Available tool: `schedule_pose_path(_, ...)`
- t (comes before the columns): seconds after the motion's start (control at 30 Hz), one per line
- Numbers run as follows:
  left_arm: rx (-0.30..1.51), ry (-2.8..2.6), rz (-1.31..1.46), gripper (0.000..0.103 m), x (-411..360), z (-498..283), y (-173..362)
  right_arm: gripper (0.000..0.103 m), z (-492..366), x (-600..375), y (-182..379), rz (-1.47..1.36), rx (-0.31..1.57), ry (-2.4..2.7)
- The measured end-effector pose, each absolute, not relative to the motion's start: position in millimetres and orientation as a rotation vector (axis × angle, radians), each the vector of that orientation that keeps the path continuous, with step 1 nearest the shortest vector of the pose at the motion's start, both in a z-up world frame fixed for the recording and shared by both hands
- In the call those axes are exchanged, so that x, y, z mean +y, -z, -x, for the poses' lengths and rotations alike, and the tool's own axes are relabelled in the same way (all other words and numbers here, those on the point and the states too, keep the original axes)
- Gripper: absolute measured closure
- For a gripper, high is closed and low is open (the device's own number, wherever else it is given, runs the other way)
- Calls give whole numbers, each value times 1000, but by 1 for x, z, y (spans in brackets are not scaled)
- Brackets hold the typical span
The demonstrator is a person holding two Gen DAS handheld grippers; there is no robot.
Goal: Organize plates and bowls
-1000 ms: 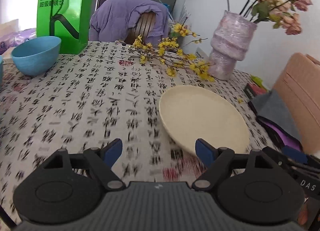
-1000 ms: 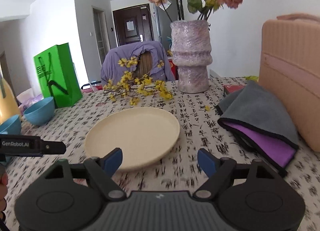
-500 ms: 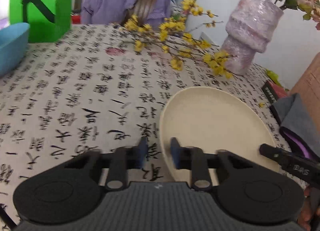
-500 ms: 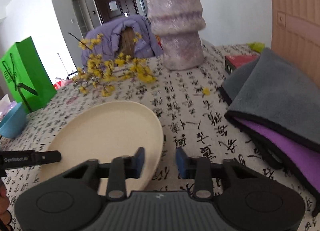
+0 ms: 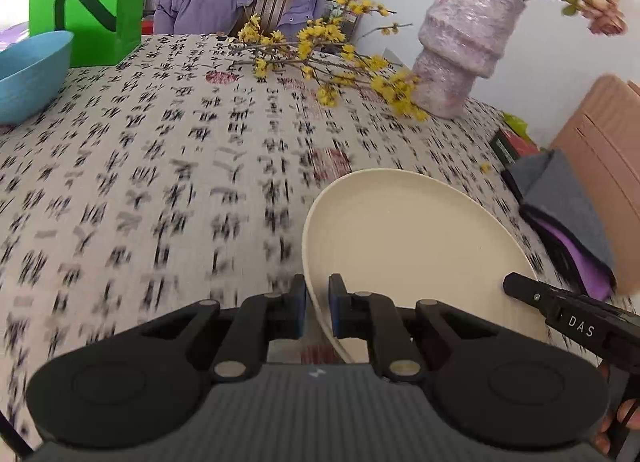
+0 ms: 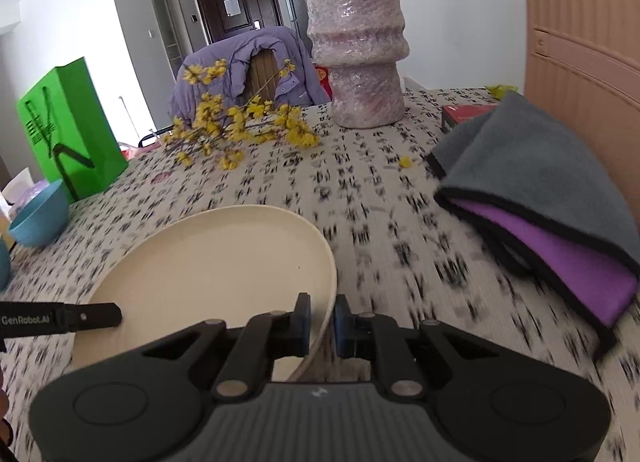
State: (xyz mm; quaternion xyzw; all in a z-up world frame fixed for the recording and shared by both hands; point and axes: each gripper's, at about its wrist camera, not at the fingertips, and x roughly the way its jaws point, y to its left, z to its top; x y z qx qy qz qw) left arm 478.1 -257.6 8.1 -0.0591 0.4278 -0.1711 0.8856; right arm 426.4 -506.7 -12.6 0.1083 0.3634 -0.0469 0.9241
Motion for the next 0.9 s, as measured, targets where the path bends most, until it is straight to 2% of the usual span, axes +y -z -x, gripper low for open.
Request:
schedule_pose_path(0.67, 833, 342, 148, 91, -220, -281, -14, 91, -220, -476, 1, -227, 699, 58)
schedule_pose_path(0.9, 802, 299, 175, 91, -195, -234, -12, 91, -181, -454, 1, -218, 687, 21)
